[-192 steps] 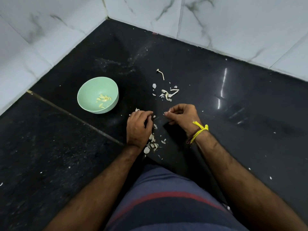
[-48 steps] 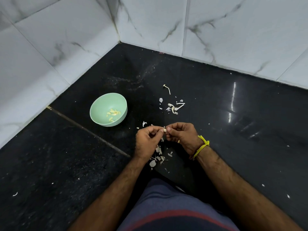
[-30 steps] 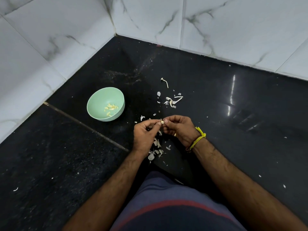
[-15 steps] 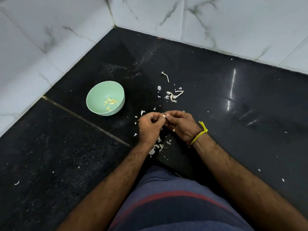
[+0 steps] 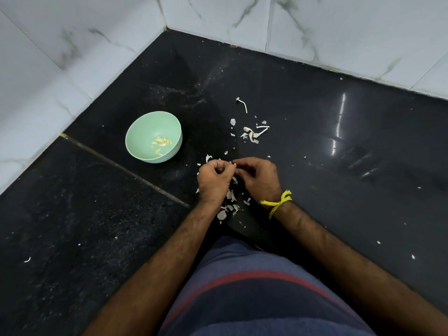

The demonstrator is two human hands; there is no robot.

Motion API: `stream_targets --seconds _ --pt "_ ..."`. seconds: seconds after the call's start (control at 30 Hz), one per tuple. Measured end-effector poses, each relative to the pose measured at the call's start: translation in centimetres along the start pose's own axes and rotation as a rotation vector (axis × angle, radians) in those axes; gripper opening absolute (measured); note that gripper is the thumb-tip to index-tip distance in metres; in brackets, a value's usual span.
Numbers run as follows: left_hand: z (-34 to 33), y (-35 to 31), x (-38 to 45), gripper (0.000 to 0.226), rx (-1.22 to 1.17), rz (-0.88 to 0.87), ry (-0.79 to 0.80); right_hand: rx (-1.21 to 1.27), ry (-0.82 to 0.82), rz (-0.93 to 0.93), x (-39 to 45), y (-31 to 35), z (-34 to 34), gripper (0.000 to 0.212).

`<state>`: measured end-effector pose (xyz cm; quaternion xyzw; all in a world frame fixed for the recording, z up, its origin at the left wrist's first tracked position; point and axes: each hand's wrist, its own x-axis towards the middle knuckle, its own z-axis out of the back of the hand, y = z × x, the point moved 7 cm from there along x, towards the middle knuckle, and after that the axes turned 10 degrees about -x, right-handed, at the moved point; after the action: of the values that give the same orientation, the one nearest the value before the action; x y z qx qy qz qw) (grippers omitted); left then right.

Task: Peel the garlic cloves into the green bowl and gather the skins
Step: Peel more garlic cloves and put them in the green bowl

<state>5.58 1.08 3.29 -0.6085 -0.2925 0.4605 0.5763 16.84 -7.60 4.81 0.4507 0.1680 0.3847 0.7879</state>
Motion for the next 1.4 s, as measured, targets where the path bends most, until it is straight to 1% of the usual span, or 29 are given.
stream_targets --seconds 0.1,0.17,0.23,0.37,0.47,0.6,0.73,0.83,0.93,1.0,1.07,1.2,1.27,1.33,1.4 --pt "0.1 -0.4 0.0 0.024 0.035 -0.001 0.045 0.042 0.026 -0.033 0.2 -0.6 0.2 0.012" --pt "0.0 -0.5 -0.2 0.025 0.033 0.006 0.074 0.114 0.041 -0.082 0.4 -1.1 0.3 0.009" --pt "0.1 -0.8 -0.1 0.024 0.058 -0.007 0.077 0.247 0.068 -0.147 0.2 -1.4 -0.1 0.01" --pt "0.1 -1.2 0.1 0.009 0.172 -0.076 0.077 0.609 0.088 -0.285 -0.2 -1.7 -0.5 0.011" --pt "0.3 -1.4 -0.1 0.006 0.22 -0.125 0.051 0.755 0.117 -0.335 -0.2 -2.2 -0.4 0.012" --pt "0.7 -2.7 -0.5 0.014 0.256 -0.263 0.027 0.82 0.146 -0.376 -0.4 -2.7 -0.4 0.015" --pt "0.7 -4.2 -1.3 0.013 0.253 -0.461 0.072 0.831 0.16 -0.386 -0.6 -2.9 -0.6 0.016" --pt "0.4 -4.6 -1.7 0.012 0.29 -0.543 0.108 0.824 0.171 -0.377 -0.6 -3.0 -0.7 0.022" --pt "0.4 -4.7 -1.7 0.008 0.323 -0.55 0.12 0.834 0.174 -0.377 -0.8 -3.0 -0.9 0.03" --pt "0.4 -4.7 -1.8 0.007 0.344 -0.554 0.135 0.844 0.173 -0.391 -1.0 -3.0 -0.9 0.032" --pt "0.3 -4.8 -1.9 0.006 0.363 -0.553 0.149 0.862 0.179 -0.41 -1.1 -3.0 -0.9 0.029" --pt "0.0 -4.4 -1.7 0.006 0.401 -0.511 0.18 0.879 0.214 -0.426 -1.3 -2.8 -0.7 0.018" --pt "-0.1 -4.4 -1.7 0.006 0.387 -0.493 0.197 0.887 0.23 -0.44 -1.3 -2.8 -0.7 0.019" --pt "0.0 -4.1 -1.5 0.008 0.323 -0.432 0.203 0.891 0.249 -0.455 -1.3 -2.8 -0.8 0.023" --pt "0.2 -3.2 -1.1 0.011 0.203 -0.302 0.219 0.896 0.269 -0.469 -1.4 -2.8 -1.0 0.022"
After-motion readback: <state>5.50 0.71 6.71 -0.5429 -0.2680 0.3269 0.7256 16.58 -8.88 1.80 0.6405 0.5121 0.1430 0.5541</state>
